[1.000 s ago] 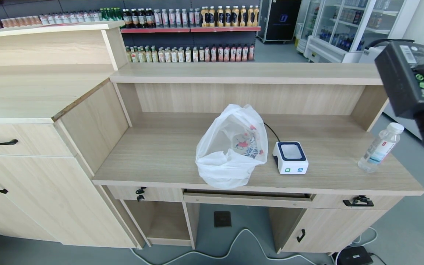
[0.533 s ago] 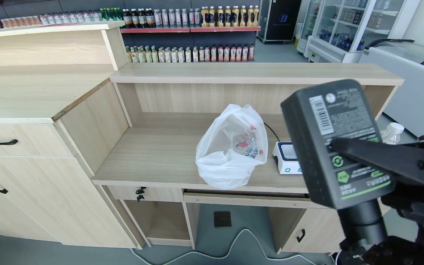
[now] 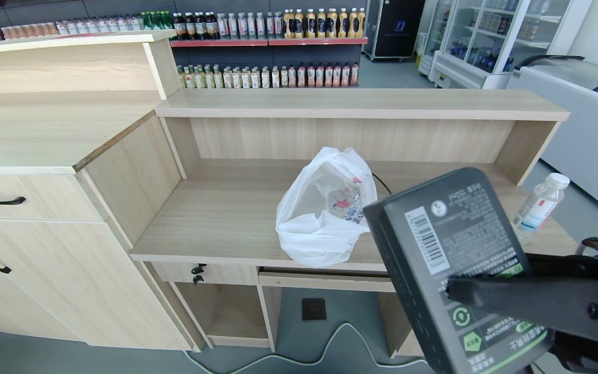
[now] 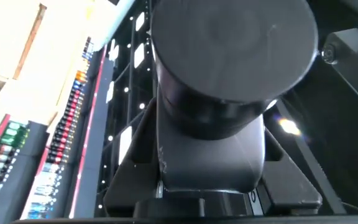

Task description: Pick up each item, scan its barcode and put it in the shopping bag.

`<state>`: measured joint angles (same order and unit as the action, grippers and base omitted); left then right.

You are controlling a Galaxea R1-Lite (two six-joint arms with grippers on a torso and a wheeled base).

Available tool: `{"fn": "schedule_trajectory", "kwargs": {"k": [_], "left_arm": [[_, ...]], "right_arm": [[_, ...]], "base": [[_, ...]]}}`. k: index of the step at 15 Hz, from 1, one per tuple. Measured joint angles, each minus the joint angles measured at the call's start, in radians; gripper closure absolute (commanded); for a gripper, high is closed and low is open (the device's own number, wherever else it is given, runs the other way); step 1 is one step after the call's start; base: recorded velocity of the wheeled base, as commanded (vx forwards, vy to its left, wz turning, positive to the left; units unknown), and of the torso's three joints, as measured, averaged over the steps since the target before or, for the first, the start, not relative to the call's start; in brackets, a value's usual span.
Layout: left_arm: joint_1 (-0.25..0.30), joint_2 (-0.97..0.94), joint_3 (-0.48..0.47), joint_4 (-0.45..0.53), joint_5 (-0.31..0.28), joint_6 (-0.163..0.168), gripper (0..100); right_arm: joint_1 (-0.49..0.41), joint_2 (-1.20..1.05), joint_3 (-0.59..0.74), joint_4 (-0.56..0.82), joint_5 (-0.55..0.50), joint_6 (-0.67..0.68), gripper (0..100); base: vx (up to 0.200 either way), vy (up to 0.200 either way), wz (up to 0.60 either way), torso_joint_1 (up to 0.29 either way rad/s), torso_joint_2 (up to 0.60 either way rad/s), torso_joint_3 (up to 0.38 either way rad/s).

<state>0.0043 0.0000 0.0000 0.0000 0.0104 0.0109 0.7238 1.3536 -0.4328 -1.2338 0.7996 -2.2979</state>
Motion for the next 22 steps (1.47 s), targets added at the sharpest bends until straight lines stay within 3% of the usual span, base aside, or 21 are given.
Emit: {"fn": "schedule_trajectory", "kwargs": {"k": [4, 9, 16, 22], "left_arm": [[0.0, 0.0, 0.0, 0.0, 0.0, 0.0, 100], [0.0, 0.0, 0.0, 0.0, 0.0, 0.0, 100], [0.0, 0.0, 0.0, 0.0, 0.0, 0.0, 100], [0.0, 0.0, 0.0, 0.0, 0.0, 0.0, 100]], "right_arm": [[-0.006, -0.02, 0.002, 0.005, 0.003, -0.067, 100], [-0.044, -0.046, 0.009, 0.153, 0.057, -0.176, 100], [-0.119, -0.05, 0.006, 0.252, 0.031, -0.172, 100], [-0.127, -0.052, 0.006, 0.258, 0.032, -0.166, 100]], "base": [[0.0, 0.0, 0.0, 0.0, 0.0, 0.0], [0.0, 0.0, 0.0, 0.0, 0.0, 0.0], [0.0, 0.0, 0.0, 0.0, 0.0, 0.0], [0.0, 0.0, 0.0, 0.0, 0.0, 0.0]]}}
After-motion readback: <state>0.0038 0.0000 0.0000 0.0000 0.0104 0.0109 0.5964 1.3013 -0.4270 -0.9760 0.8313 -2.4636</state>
